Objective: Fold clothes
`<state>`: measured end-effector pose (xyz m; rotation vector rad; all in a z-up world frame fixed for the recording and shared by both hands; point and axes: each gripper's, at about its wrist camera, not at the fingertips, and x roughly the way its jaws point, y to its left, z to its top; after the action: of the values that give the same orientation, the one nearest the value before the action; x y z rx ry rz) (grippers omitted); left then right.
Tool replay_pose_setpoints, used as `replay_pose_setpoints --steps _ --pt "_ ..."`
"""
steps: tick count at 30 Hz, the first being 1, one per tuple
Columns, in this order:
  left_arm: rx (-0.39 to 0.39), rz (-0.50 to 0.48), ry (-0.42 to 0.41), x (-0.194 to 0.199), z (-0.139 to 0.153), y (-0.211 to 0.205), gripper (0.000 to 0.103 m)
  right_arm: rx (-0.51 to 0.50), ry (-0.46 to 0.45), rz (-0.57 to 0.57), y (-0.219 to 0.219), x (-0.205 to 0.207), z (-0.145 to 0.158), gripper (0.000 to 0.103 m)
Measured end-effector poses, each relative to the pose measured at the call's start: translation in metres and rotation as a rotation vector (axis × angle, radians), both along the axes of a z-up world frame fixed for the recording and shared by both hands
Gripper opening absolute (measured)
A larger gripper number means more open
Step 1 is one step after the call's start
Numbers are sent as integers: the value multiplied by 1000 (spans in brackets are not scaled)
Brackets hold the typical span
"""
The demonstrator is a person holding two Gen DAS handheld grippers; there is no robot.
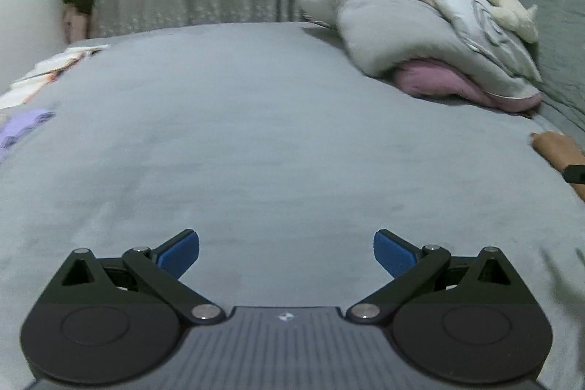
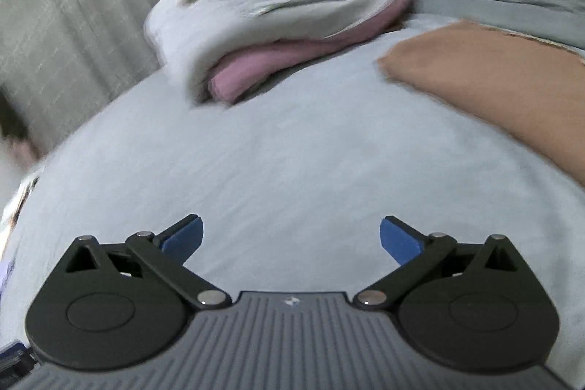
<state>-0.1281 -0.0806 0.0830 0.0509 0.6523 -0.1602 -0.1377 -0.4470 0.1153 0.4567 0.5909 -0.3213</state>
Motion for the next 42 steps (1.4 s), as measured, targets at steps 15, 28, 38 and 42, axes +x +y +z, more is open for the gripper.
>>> replay_pose_setpoints --steps 15,28,38,42 --pt "52 183 -26 23 -26 124 102 -144 70 319 173 48 -30 103" --pt "93 248 53 65 -37 134 102 -361 74 353 229 89 -51 103" --pt "111 178 44 76 -55 110 102 -323 107 327 226 97 -65 103" --pt "127 162 27 77 -64 105 102 -317 122 326 229 97 -75 103"
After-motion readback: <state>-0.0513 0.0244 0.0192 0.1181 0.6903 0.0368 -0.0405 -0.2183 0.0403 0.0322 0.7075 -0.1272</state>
